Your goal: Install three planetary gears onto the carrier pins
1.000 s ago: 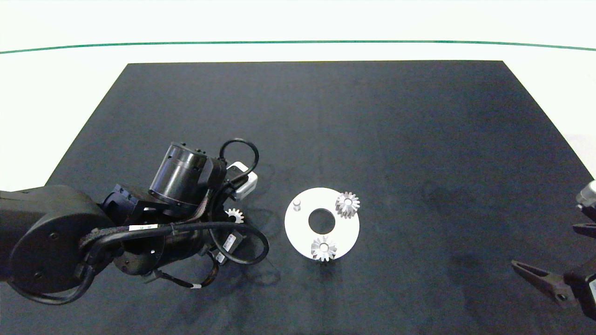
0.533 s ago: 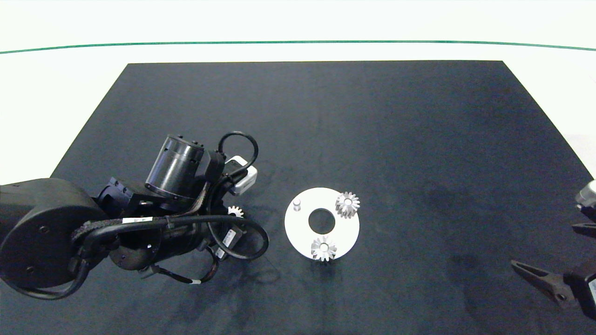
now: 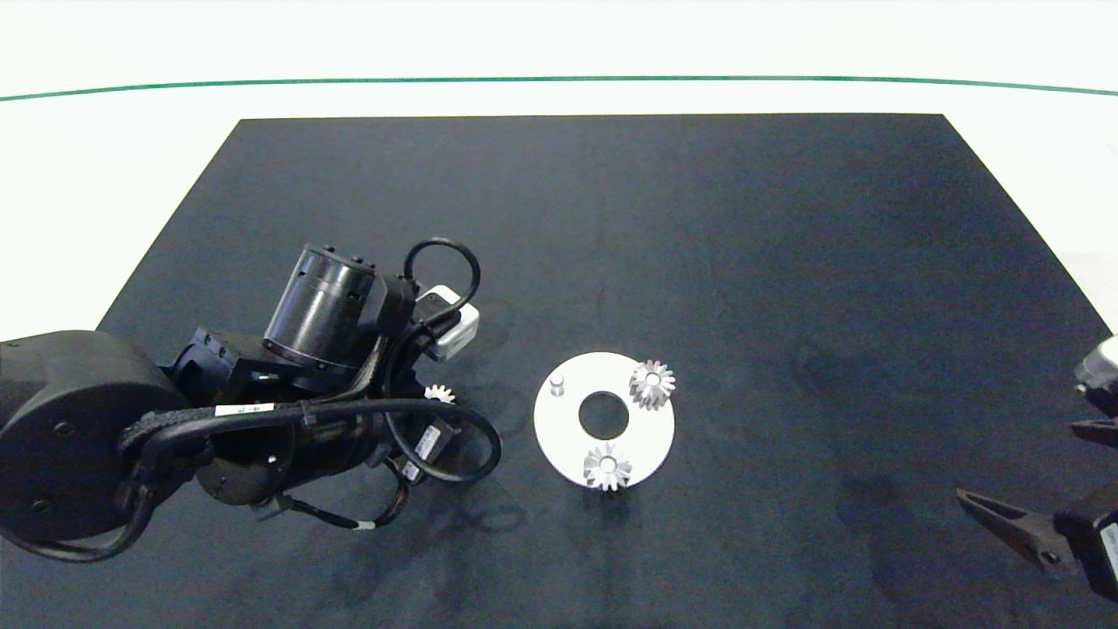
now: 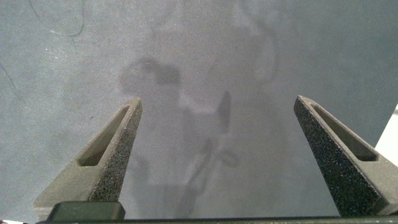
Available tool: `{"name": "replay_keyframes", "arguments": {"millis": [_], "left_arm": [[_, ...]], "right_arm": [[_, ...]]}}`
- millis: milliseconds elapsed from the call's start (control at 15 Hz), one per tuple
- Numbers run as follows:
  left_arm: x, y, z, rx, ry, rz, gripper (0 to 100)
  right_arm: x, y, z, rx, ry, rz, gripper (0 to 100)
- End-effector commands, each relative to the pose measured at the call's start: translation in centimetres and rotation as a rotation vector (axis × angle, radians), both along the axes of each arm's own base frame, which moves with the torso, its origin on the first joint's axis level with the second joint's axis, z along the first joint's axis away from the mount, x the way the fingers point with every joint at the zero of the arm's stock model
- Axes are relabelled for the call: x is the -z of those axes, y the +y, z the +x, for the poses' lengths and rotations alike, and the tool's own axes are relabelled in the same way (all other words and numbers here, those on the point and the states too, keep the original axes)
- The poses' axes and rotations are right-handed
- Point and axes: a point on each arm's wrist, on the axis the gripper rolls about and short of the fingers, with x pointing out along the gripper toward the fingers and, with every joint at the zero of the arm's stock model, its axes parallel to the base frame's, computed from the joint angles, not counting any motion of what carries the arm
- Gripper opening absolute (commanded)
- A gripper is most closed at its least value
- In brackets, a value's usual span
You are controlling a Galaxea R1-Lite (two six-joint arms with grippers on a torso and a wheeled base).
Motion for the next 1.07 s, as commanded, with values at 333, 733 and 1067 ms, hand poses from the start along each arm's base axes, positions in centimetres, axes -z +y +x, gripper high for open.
{"name": "replay_keyframes", "arguments": {"millis": [333,733,1067], "left_arm": [[-0.9,0.8,-1.1,0.000,-0.005,0.003,100],[-1.5,1.7,-1.2,-0.025,-0.027,-0.012,100],[-1.9,1.0,-0.8,-0.005,-0.022,-0.002,100]], "right_arm": [[0.1,0.0,0.1,0.001,0.007,-0.006,100],[0.3,0.0,0.0,0.005,0.008,-0.008,100],[0.3,0.0,0.0,0.009,0.008,-0.010,100]]}}
